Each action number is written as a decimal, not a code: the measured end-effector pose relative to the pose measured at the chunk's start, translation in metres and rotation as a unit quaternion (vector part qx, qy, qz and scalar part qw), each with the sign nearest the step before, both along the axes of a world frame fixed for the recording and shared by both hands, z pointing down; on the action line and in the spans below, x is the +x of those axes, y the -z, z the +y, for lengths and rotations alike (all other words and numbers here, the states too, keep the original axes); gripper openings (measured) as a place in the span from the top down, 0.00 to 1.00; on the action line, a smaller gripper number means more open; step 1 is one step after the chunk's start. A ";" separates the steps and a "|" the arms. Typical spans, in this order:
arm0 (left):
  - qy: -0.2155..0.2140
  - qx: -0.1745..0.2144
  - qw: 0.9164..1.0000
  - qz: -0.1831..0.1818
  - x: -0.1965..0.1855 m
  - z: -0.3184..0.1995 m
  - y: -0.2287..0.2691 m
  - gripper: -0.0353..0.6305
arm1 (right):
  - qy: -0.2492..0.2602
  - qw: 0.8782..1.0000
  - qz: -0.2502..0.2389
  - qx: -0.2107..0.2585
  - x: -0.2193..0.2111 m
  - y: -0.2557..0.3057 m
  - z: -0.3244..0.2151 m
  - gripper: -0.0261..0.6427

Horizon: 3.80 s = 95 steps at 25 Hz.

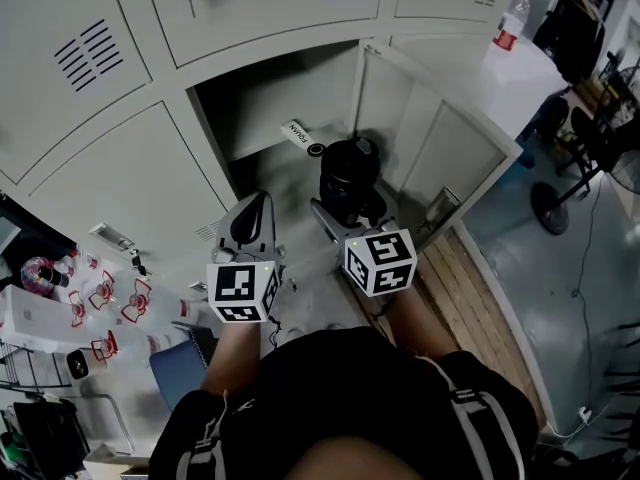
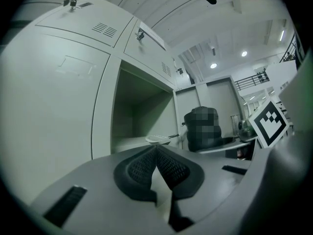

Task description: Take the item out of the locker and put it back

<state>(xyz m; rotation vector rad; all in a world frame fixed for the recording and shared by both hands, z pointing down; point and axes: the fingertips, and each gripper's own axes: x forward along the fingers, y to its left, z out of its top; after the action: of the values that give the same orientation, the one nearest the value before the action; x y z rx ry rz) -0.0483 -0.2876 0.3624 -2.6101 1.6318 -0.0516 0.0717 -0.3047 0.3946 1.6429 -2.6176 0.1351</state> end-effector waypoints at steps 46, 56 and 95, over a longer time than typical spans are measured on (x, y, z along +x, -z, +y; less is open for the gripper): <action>0.062 0.020 0.998 0.013 -0.067 0.001 0.011 0.93 | 0.080 0.982 -0.164 -0.045 -0.091 0.121 -0.130 0.31; 0.074 0.017 0.997 0.013 -0.078 -0.006 0.010 0.93 | 0.025 0.999 -0.029 0.009 -0.103 0.121 -0.174 0.31; 0.053 0.004 0.999 0.004 -0.047 -0.015 0.005 0.93 | 0.011 0.994 -0.059 0.088 -0.032 0.080 -0.066 0.94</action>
<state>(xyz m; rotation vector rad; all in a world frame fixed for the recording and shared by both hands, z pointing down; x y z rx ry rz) -0.0958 -0.3028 0.3579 -2.5187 1.7688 -0.0408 0.0398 -0.3706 0.3145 1.7073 -2.8082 0.0014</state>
